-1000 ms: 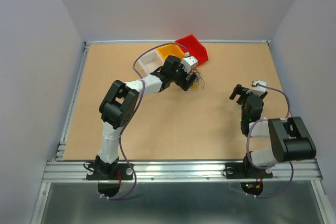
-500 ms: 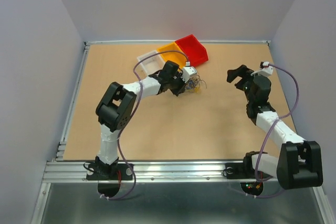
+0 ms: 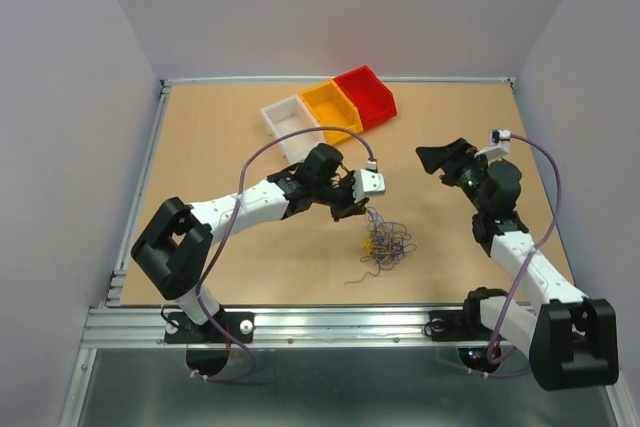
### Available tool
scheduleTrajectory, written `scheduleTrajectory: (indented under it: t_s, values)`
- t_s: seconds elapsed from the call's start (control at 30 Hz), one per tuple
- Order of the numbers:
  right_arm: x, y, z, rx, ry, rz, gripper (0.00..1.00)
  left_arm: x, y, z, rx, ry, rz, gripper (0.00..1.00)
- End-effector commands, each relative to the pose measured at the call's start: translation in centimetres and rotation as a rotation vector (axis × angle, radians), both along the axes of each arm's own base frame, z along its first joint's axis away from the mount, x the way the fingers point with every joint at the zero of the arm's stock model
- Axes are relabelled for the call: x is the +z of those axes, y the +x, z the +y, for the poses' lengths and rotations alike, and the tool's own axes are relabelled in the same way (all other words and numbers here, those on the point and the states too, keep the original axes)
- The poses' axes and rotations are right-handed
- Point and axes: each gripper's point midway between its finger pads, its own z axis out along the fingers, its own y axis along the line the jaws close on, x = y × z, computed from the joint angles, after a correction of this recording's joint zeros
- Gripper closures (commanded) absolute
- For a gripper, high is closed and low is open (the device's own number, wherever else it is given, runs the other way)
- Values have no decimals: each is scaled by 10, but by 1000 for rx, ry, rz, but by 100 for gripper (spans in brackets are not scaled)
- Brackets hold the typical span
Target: Untangle the cables
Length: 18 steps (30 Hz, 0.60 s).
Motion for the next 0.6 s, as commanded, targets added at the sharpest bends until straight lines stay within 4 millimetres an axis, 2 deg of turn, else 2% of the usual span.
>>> scheduleTrajectory:
  t_s: [0.0,0.07,0.13,0.17,0.3,0.4,0.57]
  values:
    - [-5,-16,50,317,17,-24,8,5,19,5,53,-34,-121,64]
    - [-3,-17,67,370,-4,-27,9,3,33,8,120,-31,-145,54]
    - [-12,-16,76,375,-57,-19,9,4,45,13,177,-30,-161,44]
    - [-13,-19,87,397,-75,-18,8,9,50,14,192,-46,-171,42]
    - [-20,-19,102,426,-112,-10,8,14,66,29,235,-79,-147,39]
    - [-23,-17,106,435,-127,7,10,10,64,32,200,-79,-124,36]
    - [-17,-16,95,361,-133,-2,10,1,51,24,104,-70,-64,33]
